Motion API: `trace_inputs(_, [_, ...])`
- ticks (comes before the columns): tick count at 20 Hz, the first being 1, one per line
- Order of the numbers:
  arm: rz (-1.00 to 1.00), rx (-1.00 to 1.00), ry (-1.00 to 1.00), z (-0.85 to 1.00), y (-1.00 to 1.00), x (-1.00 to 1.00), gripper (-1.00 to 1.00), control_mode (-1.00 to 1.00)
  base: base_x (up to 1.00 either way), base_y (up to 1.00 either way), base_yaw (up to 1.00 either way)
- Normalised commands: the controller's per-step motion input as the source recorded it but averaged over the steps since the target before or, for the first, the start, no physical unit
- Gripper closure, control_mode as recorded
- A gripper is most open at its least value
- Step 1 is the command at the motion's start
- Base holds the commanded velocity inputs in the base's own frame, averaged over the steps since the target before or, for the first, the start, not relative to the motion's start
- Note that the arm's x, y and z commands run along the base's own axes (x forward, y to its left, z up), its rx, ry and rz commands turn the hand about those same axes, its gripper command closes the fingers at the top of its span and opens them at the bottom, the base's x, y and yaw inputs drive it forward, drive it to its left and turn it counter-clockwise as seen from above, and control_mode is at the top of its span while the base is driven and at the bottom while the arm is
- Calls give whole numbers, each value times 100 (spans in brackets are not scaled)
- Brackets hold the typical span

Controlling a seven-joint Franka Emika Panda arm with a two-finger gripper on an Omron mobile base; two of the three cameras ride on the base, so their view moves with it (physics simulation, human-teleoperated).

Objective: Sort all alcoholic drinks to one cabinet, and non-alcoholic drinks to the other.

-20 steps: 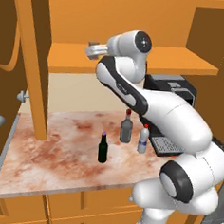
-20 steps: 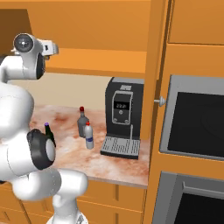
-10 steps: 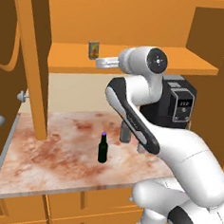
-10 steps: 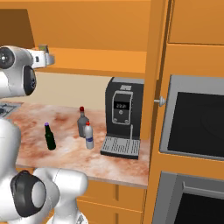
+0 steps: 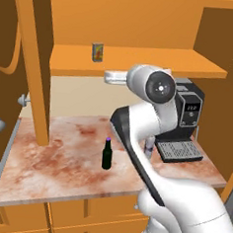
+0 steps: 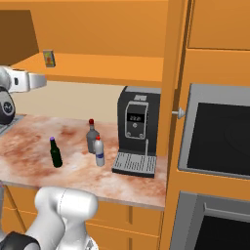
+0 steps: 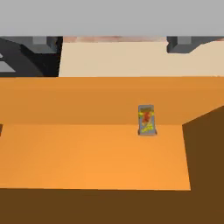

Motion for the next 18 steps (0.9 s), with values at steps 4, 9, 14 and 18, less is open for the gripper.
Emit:
trace_inputs(4, [-21, 0, 0, 13, -15, -73, -100, -100, 0, 0, 0])
trace_inputs(9, [-22, 0, 1, 3, -25, -60, -100, -100, 0, 0, 0])
trace_inputs(14, [-21, 0, 5, -4, -44, -19, -100, -100, 0, 0, 0])
trace_inputs(18, [-18, 0, 4, -26, -42, 0, -100, -100, 0, 0, 0])
